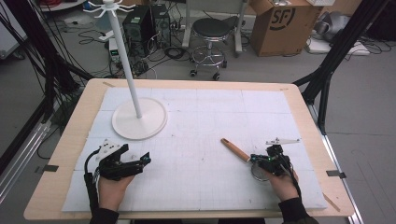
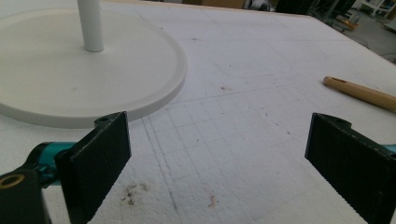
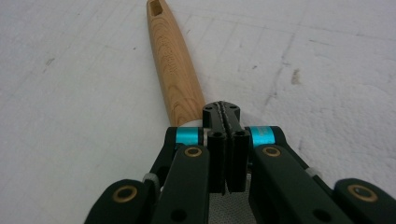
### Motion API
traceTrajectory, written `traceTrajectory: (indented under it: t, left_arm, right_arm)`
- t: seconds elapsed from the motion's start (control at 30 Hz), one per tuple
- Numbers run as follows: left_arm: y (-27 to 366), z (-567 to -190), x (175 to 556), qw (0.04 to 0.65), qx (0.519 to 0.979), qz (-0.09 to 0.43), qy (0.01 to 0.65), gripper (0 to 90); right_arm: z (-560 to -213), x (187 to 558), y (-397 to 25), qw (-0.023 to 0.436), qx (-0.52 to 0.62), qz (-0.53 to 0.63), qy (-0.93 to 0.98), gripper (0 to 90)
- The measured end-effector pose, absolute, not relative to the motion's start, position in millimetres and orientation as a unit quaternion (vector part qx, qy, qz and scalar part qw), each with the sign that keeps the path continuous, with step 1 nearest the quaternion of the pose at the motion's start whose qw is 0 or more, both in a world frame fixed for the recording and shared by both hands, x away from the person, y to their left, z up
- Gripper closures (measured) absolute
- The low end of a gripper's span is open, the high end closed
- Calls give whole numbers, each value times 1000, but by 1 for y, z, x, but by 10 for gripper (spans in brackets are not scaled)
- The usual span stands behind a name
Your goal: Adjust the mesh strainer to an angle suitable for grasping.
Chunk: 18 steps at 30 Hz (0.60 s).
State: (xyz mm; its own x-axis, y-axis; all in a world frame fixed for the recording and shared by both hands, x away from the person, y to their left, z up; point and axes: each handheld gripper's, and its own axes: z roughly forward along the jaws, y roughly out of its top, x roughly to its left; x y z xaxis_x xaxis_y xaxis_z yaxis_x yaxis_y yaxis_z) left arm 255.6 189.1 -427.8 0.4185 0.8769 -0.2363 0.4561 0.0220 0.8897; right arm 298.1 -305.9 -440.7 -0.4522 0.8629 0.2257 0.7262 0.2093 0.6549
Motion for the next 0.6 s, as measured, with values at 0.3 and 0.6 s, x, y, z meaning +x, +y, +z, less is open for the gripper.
traceTrajectory:
  t: [0.3, 0.6]
  left_arm:
    - [189, -427, 255, 514, 668, 205, 498, 75]
    - [189, -427, 254, 512, 669, 205, 497, 75]
  right_arm:
    - [-443, 299, -283, 85, 509, 349, 782, 899]
    - [-443, 304, -266, 82, 515, 350, 779, 900]
